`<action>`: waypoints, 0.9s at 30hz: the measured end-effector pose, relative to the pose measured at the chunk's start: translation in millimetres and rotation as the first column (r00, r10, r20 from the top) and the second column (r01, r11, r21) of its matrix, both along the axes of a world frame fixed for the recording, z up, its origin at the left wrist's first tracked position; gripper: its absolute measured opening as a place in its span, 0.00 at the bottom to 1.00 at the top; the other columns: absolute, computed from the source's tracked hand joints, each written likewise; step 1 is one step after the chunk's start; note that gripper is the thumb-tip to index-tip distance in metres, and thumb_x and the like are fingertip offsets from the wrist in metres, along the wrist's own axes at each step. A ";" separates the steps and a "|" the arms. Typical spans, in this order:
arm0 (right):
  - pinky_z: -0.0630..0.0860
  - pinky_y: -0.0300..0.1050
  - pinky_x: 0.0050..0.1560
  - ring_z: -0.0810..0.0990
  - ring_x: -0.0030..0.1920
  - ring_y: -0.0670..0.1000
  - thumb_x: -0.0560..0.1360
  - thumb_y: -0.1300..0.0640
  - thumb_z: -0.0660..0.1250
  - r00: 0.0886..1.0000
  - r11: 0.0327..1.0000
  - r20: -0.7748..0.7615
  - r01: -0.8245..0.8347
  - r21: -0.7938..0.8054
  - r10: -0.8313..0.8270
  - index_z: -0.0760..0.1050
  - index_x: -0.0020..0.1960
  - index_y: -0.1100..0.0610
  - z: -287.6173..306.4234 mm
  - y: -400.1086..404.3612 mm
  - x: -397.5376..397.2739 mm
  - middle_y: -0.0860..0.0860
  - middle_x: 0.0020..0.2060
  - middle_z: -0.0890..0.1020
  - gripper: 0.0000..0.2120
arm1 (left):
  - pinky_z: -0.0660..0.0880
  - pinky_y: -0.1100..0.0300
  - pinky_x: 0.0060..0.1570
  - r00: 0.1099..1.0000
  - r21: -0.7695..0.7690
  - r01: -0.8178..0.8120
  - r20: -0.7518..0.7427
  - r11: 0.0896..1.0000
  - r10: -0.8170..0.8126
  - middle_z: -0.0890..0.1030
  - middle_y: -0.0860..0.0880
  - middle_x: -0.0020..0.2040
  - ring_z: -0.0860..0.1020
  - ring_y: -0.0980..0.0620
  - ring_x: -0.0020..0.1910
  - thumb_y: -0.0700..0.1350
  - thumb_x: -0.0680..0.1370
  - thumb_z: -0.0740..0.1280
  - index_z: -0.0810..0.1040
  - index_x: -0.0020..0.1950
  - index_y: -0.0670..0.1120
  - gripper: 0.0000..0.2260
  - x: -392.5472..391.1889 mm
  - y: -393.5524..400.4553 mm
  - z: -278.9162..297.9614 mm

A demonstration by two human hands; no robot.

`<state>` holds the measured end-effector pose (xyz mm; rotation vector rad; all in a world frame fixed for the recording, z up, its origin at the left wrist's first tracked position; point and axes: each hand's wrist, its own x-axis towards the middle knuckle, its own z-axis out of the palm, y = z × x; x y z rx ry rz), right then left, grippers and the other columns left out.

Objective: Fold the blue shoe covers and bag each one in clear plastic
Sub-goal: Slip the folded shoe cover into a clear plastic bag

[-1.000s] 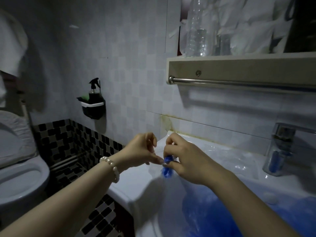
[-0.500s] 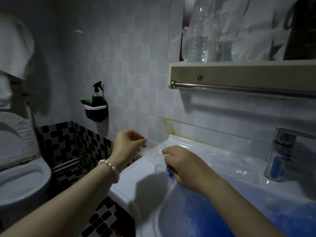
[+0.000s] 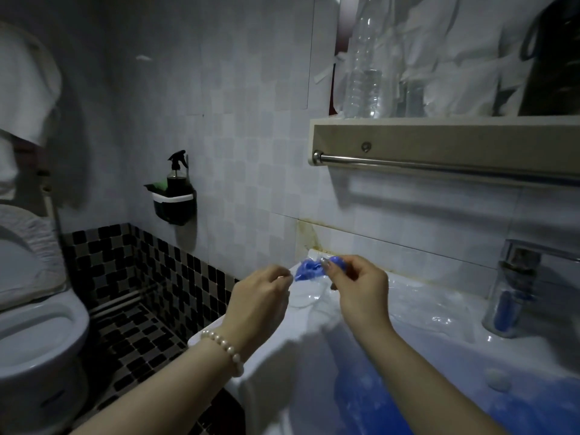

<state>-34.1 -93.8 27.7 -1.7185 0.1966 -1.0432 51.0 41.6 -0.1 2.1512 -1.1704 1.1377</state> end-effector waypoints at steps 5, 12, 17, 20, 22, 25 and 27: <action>0.75 0.35 0.37 0.78 0.35 0.48 0.72 0.60 0.72 0.984 0.985 -0.176 -0.061 -0.160 0.032 0.79 0.40 0.56 -10.4 4.2 -0.5 0.48 0.32 0.80 0.03 | 0.79 0.56 0.27 0.994 -0.082 0.014 -0.103 0.997 -0.022 0.82 0.43 0.45 0.80 0.45 0.31 0.35 0.62 0.79 0.82 0.45 0.37 0.14 -1.9 -8.5 0.2; 0.72 0.46 0.43 0.70 0.44 0.50 0.69 0.56 0.75 0.941 0.857 -0.053 0.281 -0.433 -0.335 0.84 0.46 0.55 -27.8 7.2 9.7 0.48 0.39 0.76 0.06 | 0.78 0.59 0.35 0.990 -0.114 0.137 0.036 0.984 -0.134 0.81 0.43 0.48 0.79 0.47 0.38 0.31 0.67 0.70 0.81 0.49 0.37 0.12 -17.3 -16.6 -3.8; 0.68 0.37 0.63 0.64 0.65 0.40 0.70 0.62 0.74 0.968 0.921 0.054 0.249 -0.299 -0.244 0.80 0.57 0.56 -38.2 -4.4 18.8 0.45 0.62 0.68 0.16 | 0.77 0.61 0.49 0.959 -0.108 0.275 0.103 0.955 -0.265 0.81 0.42 0.53 0.81 0.47 0.46 0.35 0.75 0.63 0.81 0.55 0.36 0.12 -29.2 -23.2 -13.8; 0.62 0.26 0.65 0.59 0.68 0.31 0.75 0.64 0.67 0.995 0.907 0.082 0.085 -0.413 -0.056 0.71 0.68 0.55 -33.0 -9.5 12.5 0.43 0.70 0.64 0.22 | 0.76 0.63 0.53 0.943 -0.148 0.332 0.092 0.932 -0.321 0.81 0.42 0.54 0.80 0.48 0.50 0.37 0.76 0.63 0.80 0.57 0.37 0.12 -27.2 -21.6 -16.7; 0.64 0.38 0.70 0.64 0.71 0.44 0.78 0.57 0.63 0.985 0.771 0.161 0.152 -0.618 -0.065 0.79 0.58 0.57 -38.4 -15.2 9.1 0.51 0.70 0.68 0.12 | 0.76 0.62 0.54 0.933 -0.149 0.359 0.077 0.921 -0.351 0.81 0.43 0.55 0.80 0.48 0.52 0.36 0.75 0.65 0.81 0.57 0.38 0.12 -26.1 -19.7 -19.7; 0.69 0.36 0.65 0.73 0.64 0.52 0.77 0.55 0.65 0.985 0.846 0.151 0.150 -0.512 -0.083 0.79 0.58 0.58 -47.3 -17.0 13.4 0.53 0.63 0.75 0.12 | 0.76 0.63 0.53 0.918 -0.148 0.395 0.037 0.907 -0.394 0.81 0.44 0.55 0.80 0.50 0.52 0.37 0.75 0.64 0.81 0.57 0.40 0.12 -27.4 -17.4 -24.3; 0.75 0.33 0.54 0.80 0.53 0.50 0.74 0.61 0.69 0.990 0.968 0.088 0.128 -0.214 -0.111 0.81 0.53 0.55 -43.5 -9.9 14.7 0.50 0.52 0.81 0.08 | 0.77 0.65 0.47 0.899 -0.182 0.431 0.007 0.884 -0.438 0.81 0.47 0.52 0.80 0.53 0.47 0.37 0.75 0.64 0.81 0.53 0.42 0.09 -27.3 -16.5 -25.3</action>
